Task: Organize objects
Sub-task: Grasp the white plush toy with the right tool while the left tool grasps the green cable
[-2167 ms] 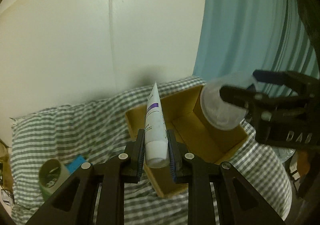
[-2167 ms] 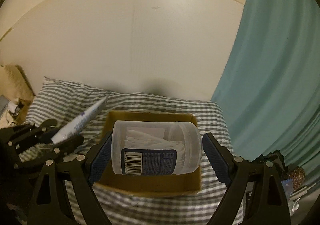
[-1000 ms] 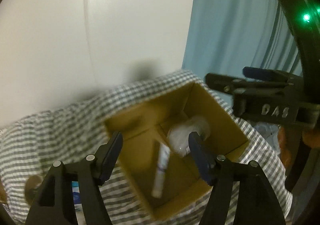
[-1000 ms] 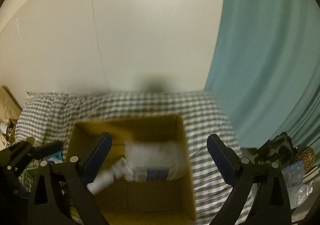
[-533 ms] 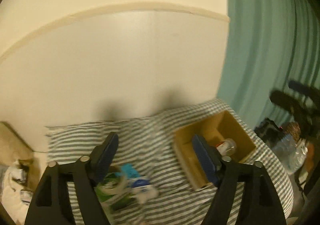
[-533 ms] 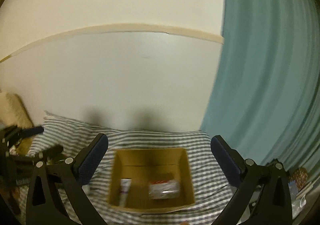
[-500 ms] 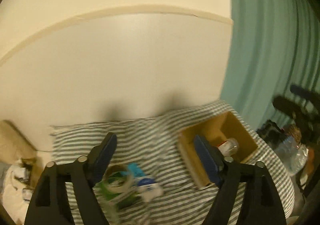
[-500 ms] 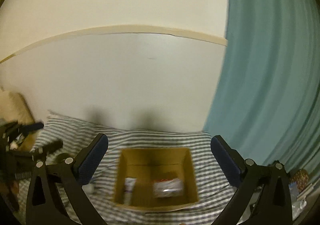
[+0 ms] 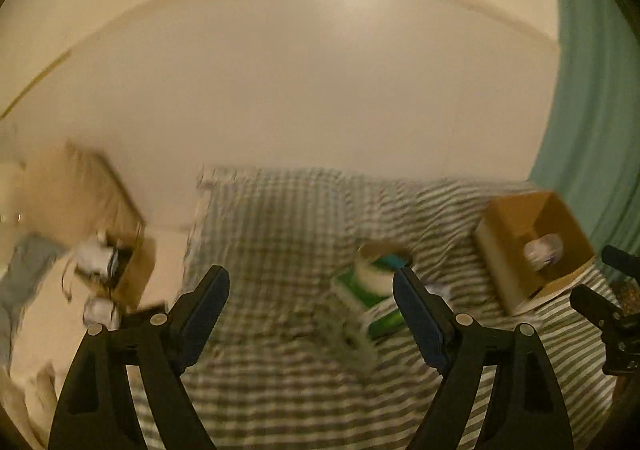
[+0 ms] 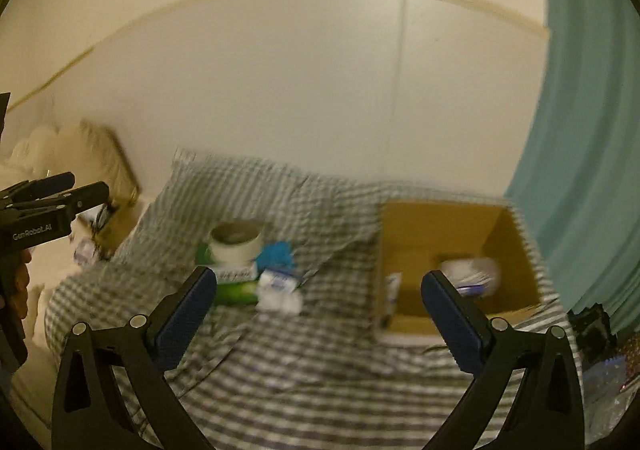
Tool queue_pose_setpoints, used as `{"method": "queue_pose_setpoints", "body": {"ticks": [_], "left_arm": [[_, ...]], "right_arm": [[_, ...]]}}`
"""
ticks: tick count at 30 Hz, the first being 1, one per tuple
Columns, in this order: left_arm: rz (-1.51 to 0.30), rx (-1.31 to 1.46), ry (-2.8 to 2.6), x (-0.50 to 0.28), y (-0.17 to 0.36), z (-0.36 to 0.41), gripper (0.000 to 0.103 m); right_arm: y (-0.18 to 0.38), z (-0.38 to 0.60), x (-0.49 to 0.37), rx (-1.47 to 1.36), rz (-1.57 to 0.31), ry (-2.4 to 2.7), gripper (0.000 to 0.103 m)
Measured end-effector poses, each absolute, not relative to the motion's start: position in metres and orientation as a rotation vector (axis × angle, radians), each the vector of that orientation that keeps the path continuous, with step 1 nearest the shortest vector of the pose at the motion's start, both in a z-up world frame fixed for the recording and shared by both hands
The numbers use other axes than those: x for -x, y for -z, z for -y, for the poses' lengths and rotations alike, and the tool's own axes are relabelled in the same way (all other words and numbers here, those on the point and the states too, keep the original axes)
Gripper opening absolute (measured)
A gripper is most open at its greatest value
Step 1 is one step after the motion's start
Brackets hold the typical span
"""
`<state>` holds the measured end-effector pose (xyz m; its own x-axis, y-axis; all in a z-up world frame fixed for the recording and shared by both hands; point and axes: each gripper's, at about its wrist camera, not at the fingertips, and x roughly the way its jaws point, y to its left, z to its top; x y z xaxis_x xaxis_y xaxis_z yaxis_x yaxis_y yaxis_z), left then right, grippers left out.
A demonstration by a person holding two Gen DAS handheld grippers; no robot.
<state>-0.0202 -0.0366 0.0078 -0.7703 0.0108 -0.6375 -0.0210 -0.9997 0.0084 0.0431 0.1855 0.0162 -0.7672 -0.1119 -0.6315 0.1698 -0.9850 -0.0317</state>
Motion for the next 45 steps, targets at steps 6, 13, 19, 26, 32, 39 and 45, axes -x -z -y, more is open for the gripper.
{"method": "queue_pose_setpoints", "body": {"ticks": [6, 13, 19, 26, 32, 39, 45], "left_arm": [[0.052, 1.226, -2.891, 0.03, 0.063, 0.041, 0.087], [0.078, 1.379, -2.74, 0.032, 0.12, 0.016, 0.087], [-0.052, 1.448, -2.694, 0.049, 0.149, -0.005, 0.087], [-0.072, 1.462, -2.733, 0.076, 0.156, -0.005, 0.072], [0.05, 1.488, -2.658, 0.083, 0.166, 0.009, 0.038], [0.087, 1.484, -2.692, 0.078, 0.157, 0.021, 0.015], [0.123, 1.464, -2.699, 0.077, 0.152, 0.029, 0.012]], "right_arm": [[0.041, -0.152, -0.025, -1.148, -0.211, 2.754, 0.103], [0.091, -0.139, 0.007, -1.286, -0.248, 2.74, 0.103], [0.111, -0.14, 0.034, -1.373, -0.255, 2.702, 0.102], [0.131, -0.151, 0.063, -1.418, -0.133, 2.676, 0.099], [0.15, -0.148, 0.078, -1.505, -0.118, 2.61, 0.099], [0.174, -0.127, 0.093, -1.552, -0.18, 2.507, 0.092], [0.196, -0.128, 0.107, -1.634, -0.146, 2.44, 0.064]]}}
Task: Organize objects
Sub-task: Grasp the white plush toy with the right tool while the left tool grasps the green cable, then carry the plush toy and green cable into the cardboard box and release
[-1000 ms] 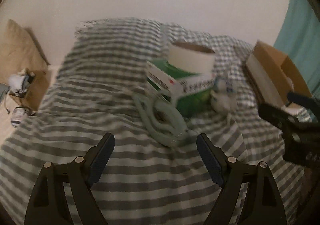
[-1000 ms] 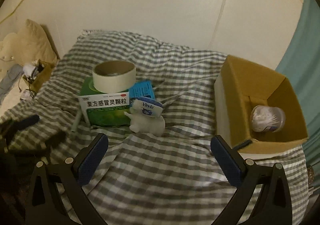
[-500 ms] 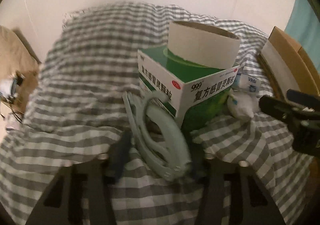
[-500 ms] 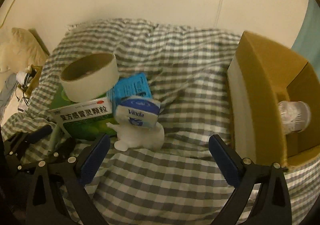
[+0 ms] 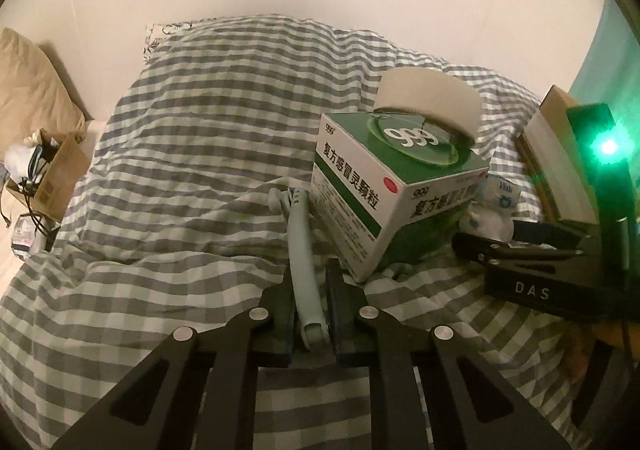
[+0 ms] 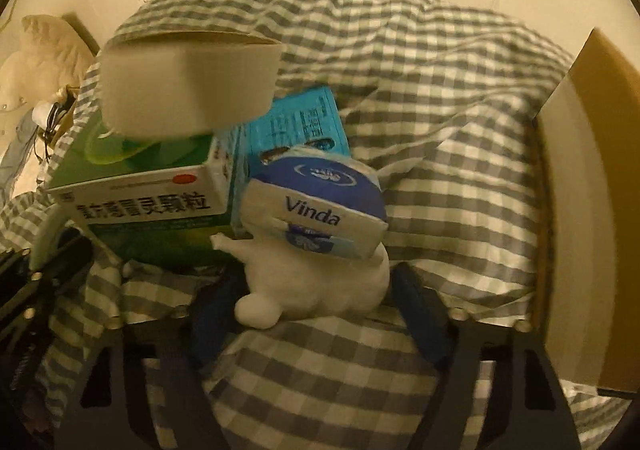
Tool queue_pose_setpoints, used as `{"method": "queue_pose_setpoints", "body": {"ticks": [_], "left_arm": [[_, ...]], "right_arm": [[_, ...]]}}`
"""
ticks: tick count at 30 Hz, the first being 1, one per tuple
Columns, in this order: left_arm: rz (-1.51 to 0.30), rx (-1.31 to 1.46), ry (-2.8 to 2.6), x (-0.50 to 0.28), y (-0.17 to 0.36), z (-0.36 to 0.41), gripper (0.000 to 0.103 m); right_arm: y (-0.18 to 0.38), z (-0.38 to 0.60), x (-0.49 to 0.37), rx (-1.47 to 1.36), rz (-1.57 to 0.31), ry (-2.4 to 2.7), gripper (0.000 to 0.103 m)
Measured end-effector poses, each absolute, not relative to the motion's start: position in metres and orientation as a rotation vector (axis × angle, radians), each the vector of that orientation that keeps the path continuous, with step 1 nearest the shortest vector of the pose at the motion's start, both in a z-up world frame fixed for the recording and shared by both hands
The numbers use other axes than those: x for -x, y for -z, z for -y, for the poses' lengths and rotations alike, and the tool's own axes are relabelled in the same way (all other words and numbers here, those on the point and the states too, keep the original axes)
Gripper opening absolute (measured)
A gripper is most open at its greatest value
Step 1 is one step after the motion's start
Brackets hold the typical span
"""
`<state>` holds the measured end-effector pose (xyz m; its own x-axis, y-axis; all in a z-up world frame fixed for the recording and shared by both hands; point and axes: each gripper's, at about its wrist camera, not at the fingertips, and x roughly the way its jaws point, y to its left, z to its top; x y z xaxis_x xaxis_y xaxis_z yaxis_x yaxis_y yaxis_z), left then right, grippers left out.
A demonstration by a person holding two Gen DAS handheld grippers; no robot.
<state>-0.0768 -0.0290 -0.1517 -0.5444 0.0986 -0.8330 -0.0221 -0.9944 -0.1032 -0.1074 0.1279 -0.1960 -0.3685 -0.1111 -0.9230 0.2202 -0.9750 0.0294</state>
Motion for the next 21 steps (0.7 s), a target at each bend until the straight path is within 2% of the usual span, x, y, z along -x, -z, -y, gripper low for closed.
{"method": "queue_pose_setpoints", "body": {"ticks": [9, 21], "left_arm": [[0.127, 1.427, -2.727, 0.059, 0.131, 0.036, 0.01], [0.225, 1.241, -2.763, 0.017, 0.063, 0.05, 0.01]], "right_arm": [[0.172, -0.132, 0.081, -1.535, -0.155, 2.509, 0.064], [0.104, -0.135, 0.02, -1.407, -0.151, 2.57, 0.064]]}}
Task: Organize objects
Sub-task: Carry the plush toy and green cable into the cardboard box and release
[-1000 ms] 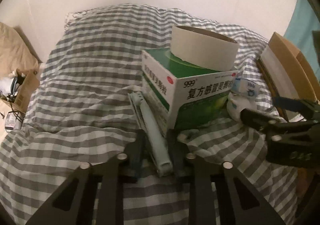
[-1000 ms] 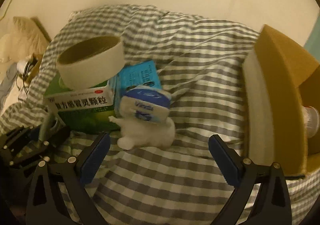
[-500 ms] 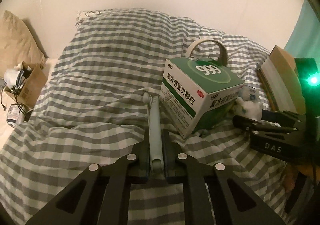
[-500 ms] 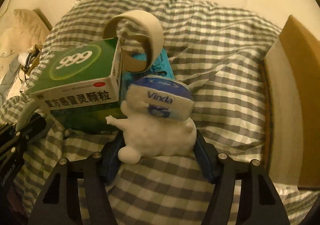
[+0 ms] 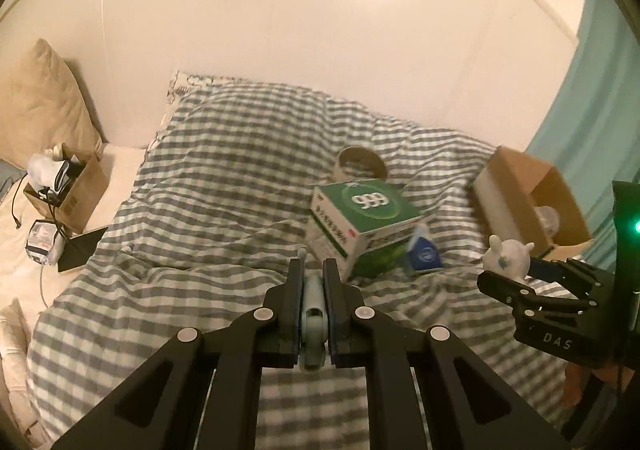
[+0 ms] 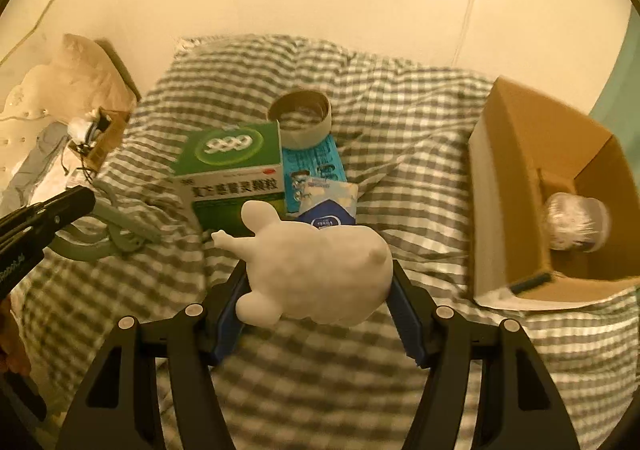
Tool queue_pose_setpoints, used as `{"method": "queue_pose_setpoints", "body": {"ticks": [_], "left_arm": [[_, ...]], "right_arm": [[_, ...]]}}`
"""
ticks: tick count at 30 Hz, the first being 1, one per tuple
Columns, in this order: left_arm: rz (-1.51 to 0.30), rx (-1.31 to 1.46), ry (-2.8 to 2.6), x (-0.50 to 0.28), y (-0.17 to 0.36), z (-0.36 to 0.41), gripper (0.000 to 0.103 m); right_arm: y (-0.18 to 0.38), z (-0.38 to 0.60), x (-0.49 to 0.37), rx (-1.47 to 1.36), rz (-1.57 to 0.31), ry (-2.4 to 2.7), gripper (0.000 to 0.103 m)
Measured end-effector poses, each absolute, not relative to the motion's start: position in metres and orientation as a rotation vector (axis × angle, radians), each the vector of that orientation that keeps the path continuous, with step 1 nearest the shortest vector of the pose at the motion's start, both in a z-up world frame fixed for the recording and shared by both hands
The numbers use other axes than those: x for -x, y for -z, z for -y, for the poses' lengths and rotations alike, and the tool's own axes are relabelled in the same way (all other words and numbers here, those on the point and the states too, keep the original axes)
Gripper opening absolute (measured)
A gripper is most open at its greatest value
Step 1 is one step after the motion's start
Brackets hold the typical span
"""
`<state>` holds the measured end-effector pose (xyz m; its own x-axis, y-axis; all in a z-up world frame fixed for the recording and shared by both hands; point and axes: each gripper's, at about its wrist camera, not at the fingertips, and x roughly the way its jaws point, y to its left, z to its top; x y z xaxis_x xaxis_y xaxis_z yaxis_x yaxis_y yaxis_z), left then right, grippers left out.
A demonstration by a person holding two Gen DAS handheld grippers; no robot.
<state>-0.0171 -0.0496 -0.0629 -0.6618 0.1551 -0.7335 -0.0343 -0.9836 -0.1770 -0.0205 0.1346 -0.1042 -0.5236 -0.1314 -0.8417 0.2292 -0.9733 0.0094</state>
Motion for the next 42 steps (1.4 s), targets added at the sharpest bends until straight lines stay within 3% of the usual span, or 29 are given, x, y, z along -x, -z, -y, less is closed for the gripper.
{"method": "queue_pose_setpoints", "body": {"ticks": [19, 42], "left_arm": [[0.165, 1.051, -2.748, -0.029, -0.014, 0.012, 0.01], [-0.046, 0.925, -2.481, 0.084, -0.091, -0.204, 0.009]], "right_arm": [[0.0, -0.174, -0.059, -1.17, -0.159, 2.714, 0.064], [-0.099, -0.303, 0.007, -1.047, -0.23, 2.927, 0.064]]}}
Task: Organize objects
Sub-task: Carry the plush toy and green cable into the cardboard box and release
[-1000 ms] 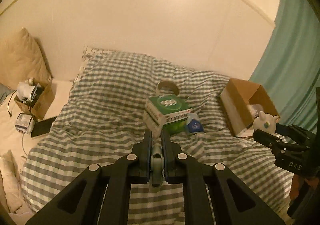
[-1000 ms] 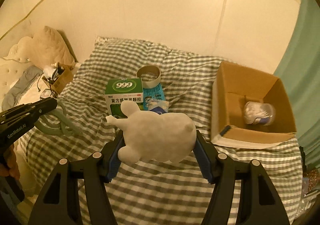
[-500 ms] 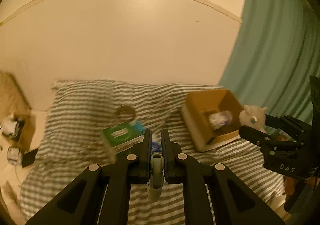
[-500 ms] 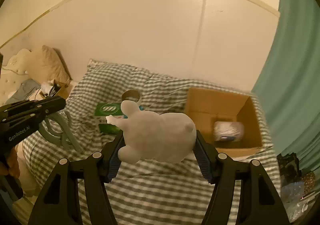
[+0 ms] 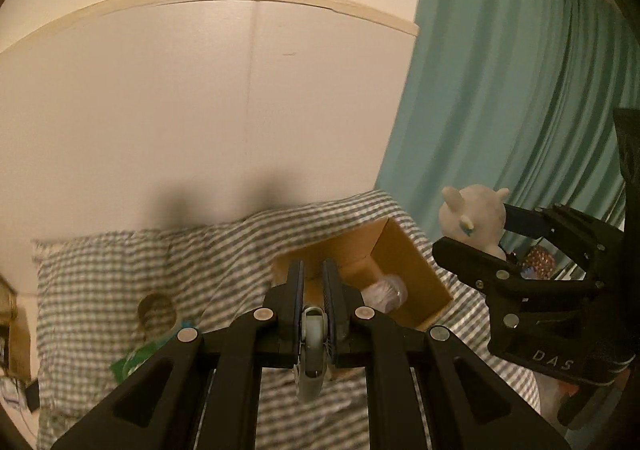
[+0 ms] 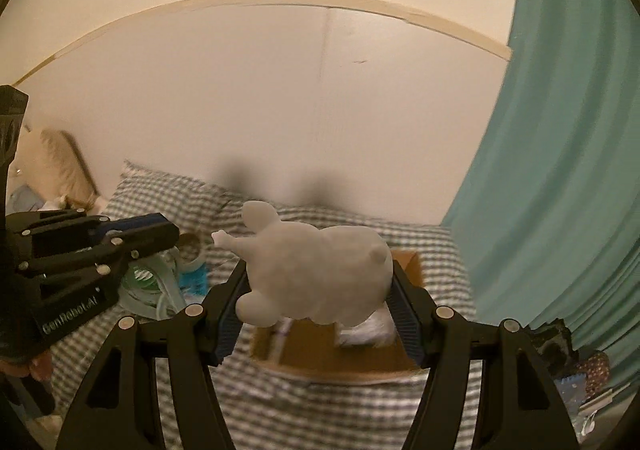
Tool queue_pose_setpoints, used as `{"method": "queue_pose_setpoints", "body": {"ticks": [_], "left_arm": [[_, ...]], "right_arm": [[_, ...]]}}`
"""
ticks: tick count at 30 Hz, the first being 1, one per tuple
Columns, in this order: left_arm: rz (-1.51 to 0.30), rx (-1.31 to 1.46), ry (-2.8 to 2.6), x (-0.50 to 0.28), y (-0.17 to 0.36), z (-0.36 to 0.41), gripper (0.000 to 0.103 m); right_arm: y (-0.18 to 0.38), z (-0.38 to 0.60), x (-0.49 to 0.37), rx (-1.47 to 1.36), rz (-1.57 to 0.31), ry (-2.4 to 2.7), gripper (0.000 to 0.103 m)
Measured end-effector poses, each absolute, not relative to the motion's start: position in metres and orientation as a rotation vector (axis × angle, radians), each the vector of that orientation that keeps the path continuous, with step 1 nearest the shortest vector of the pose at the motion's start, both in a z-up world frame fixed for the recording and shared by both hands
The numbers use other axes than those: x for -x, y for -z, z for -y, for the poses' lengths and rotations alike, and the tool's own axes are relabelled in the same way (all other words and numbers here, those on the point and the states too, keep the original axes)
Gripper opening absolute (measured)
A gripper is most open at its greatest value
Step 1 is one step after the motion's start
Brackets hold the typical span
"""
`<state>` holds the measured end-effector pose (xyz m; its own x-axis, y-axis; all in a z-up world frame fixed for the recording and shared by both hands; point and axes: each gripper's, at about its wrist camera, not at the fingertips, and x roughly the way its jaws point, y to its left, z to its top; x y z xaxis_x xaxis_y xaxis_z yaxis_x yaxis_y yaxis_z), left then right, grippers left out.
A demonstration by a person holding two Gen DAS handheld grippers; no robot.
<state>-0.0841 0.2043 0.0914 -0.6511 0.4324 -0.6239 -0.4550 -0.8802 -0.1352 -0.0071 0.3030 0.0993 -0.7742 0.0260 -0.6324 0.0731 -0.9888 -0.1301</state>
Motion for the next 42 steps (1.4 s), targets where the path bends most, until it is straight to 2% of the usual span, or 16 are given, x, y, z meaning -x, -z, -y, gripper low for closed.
{"method": "queue_pose_setpoints", "body": {"ticks": [9, 18, 22, 27, 29, 30, 32, 34, 38, 42], "left_arm": [[-0.094, 0.972, -2.411, 0.12, -0.05, -0.27, 0.009], [-0.125, 1.1, -2.39, 0.144, 0.01, -0.284, 0.01], [-0.132, 1.137, -2.382, 0.147, 0.021, -0.288, 0.01], [-0.138, 1.143, -2.392, 0.148, 0.02, -0.287, 0.012], [-0.15, 1.152, -2.392, 0.148, 0.018, -0.285, 0.014], [-0.161, 1.156, -2.395, 0.147, 0.015, -0.283, 0.02], [-0.167, 1.151, -2.408, 0.144, 0.01, -0.278, 0.034], [-0.163, 1.131, -2.438, 0.139, 0.001, -0.268, 0.055], [-0.133, 1.117, -2.492, 0.132, -0.015, -0.245, 0.064], [-0.111, 1.08, -2.558, 0.118, -0.035, -0.217, 0.078]], "right_arm": [[-0.066, -0.354, 0.054, -1.159, -0.18, 2.944, 0.064], [-0.004, -0.385, 0.085, -1.35, -0.1, 2.897, 0.064], [0.016, -0.394, 0.089, -1.408, -0.026, 2.886, 0.064], [0.023, -0.392, 0.091, -1.414, -0.024, 2.888, 0.065], [0.021, -0.39, 0.089, -1.399, -0.018, 2.902, 0.069], [0.021, -0.39, 0.09, -1.391, -0.013, 2.909, 0.073], [0.012, -0.393, 0.087, -1.372, -0.005, 2.925, 0.074], [0.003, -0.394, 0.084, -1.347, -0.003, 2.94, 0.075], [-0.022, -0.39, 0.067, -1.272, -0.015, 2.995, 0.079], [-0.044, -0.383, 0.045, -1.217, -0.006, 3.028, 0.082]]}}
